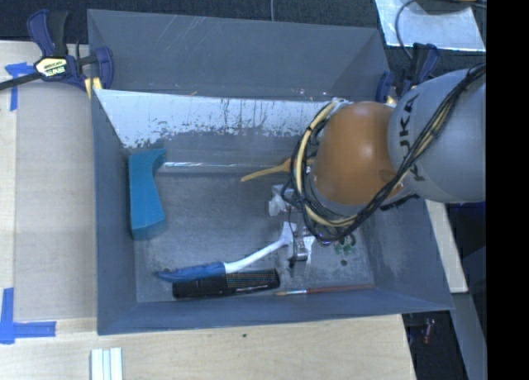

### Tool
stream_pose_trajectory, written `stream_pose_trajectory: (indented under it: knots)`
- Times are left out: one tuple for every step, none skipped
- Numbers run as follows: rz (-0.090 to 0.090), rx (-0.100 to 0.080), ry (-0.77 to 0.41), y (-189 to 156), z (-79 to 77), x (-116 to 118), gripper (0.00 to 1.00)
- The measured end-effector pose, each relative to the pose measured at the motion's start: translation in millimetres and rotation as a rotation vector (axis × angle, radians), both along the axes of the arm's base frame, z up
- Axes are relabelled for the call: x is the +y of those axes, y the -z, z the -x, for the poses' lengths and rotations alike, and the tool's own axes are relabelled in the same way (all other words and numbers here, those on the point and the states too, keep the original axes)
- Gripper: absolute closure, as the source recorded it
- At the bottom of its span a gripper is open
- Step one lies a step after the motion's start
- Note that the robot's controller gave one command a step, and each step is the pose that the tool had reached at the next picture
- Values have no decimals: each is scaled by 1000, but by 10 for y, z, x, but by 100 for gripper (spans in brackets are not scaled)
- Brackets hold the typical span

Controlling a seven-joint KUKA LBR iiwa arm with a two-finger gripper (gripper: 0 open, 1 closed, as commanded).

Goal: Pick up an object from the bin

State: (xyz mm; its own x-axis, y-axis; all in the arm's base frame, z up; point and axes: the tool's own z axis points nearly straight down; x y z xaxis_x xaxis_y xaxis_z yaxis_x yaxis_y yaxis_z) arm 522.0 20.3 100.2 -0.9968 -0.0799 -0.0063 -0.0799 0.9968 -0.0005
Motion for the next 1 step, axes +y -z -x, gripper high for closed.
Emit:
stream_pose_trajectory:
  knots:
    - [0, -6, 12, 313, 167, 124, 0]
